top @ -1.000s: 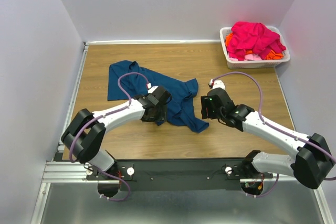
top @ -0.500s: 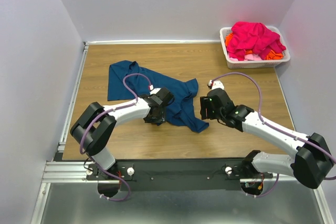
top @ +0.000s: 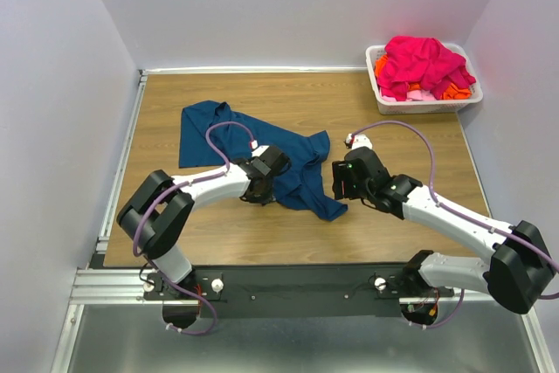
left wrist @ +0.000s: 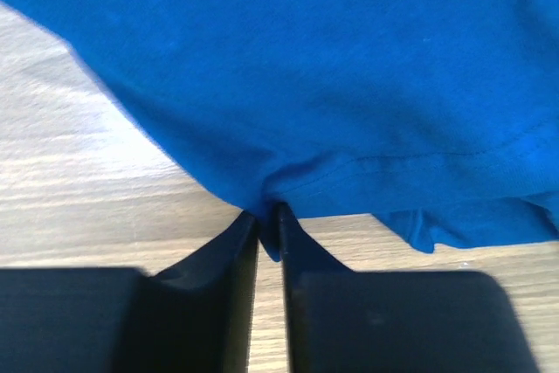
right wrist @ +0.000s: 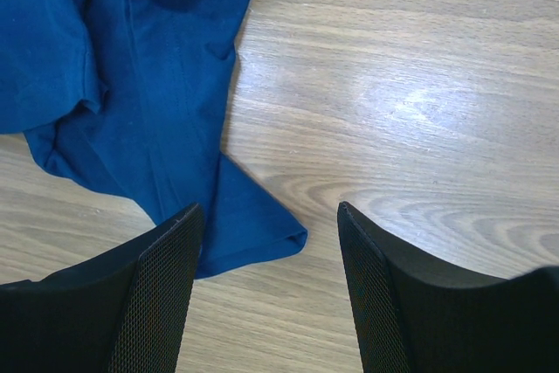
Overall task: Fold and stack the t-shirts
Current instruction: Flatten the tshirt out
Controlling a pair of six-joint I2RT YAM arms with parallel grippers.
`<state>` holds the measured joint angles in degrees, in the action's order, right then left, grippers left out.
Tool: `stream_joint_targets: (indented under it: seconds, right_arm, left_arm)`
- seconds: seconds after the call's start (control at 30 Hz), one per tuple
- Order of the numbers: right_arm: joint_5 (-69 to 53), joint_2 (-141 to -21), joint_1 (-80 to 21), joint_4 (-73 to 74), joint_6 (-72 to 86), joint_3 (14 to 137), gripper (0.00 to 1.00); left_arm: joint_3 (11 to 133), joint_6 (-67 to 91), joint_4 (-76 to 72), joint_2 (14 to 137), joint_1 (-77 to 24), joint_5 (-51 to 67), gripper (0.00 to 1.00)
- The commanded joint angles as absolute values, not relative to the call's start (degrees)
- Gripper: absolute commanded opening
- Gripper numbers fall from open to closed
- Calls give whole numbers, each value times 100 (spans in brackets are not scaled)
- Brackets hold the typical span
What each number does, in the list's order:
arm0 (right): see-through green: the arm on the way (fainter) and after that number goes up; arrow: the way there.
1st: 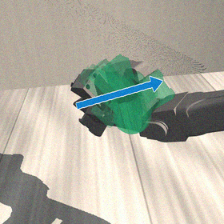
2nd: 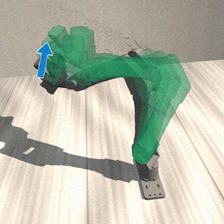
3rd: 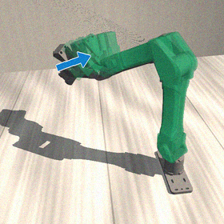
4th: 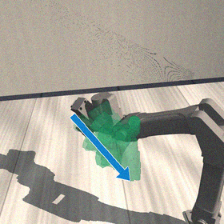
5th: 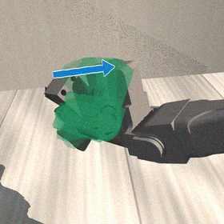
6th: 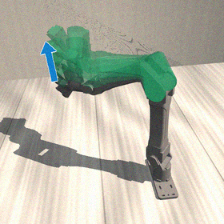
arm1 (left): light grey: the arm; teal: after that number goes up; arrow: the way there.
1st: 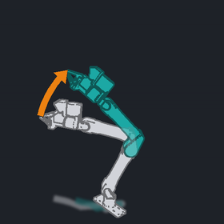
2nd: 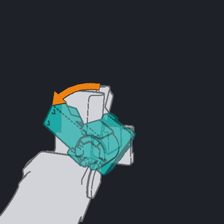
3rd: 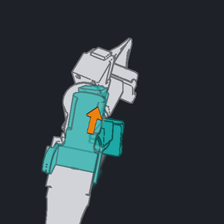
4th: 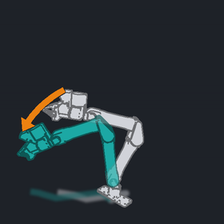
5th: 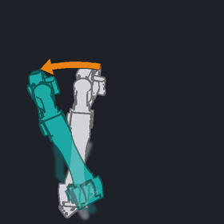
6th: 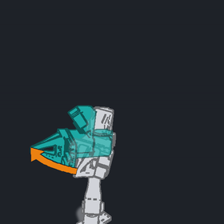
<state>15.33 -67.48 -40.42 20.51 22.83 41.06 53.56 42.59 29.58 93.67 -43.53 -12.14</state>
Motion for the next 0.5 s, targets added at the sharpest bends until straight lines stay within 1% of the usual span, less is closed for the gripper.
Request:
stream_joint_targets:
  seconds: [0.0,0.07,0.2,0.3,0.47]
  right_arm:
    - [1415,-6776,-4069,1934,2224,4034,70]
    - [1371,-6785,-4061,1942,2224,4034,70]
    - [1047,-6890,-4069,1960,2232,4069,70]
    - [809,-7013,-4061,1986,2338,4061,70]
    - [344,-7461,-4069,2039,2513,4113,70]
  left_arm:
    - [5203,4113,2961,9685,-4377,-1081,10]
    - [5282,4061,3049,9659,-4377,-1151,0]
    - [5711,3964,3664,9273,-4368,-1581,0]
    - [6195,3806,4253,8852,-4289,-2230,0]
    - [6732,3455,4938,7957,-3781,-2855,0]
